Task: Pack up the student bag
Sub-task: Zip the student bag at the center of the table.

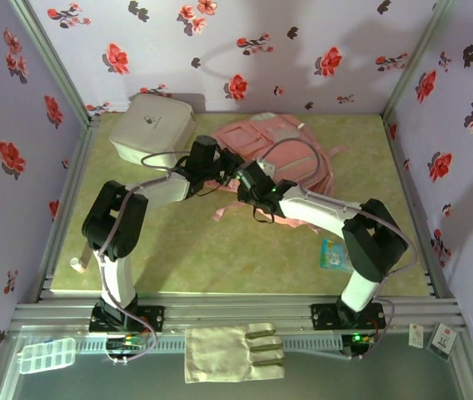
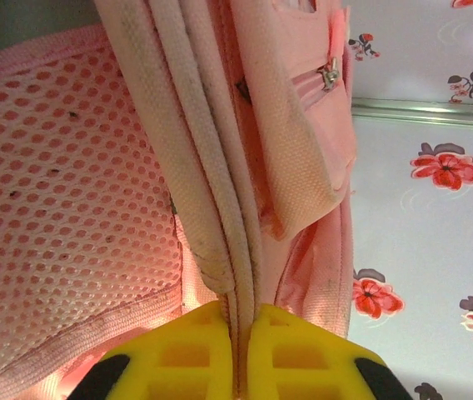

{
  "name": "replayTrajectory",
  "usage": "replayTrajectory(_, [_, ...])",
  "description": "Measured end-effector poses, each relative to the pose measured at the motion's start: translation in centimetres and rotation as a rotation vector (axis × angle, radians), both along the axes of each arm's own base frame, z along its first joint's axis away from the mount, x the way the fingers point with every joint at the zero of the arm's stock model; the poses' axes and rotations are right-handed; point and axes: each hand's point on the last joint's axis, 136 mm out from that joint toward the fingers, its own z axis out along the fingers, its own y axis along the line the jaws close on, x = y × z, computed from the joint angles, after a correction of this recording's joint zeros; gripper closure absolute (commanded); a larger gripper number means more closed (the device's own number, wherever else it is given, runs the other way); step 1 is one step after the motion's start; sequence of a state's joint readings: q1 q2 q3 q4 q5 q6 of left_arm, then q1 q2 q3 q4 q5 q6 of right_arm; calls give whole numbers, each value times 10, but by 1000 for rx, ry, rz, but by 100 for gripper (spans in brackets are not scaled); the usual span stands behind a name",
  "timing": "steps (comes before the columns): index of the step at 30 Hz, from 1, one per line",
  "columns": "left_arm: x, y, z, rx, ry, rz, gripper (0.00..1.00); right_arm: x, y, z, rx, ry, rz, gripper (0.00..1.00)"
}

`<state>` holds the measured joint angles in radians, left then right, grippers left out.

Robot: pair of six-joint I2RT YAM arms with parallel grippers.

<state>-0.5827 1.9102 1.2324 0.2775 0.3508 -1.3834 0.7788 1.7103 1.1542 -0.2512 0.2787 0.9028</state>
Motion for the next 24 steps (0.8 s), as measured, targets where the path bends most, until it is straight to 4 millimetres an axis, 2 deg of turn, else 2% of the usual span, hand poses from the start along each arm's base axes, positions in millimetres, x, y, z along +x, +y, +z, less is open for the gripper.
replayTrajectory(8, [-1, -4, 2, -17, 2, 1, 99, 12, -16, -1, -70, -42, -86, 75])
replayTrajectory(14, [-3, -10, 4, -30, 1, -5, 100, 27, -37, 2, -103, -65, -132, 77])
replayTrajectory(19, [0, -16, 4, -42, -1, -8, 100, 43, -52, 0, -144, -72, -132, 85])
replayTrajectory(24, [1, -16, 2, -44, 1, -5, 100, 46, -54, -2, -174, -71, -108, 91])
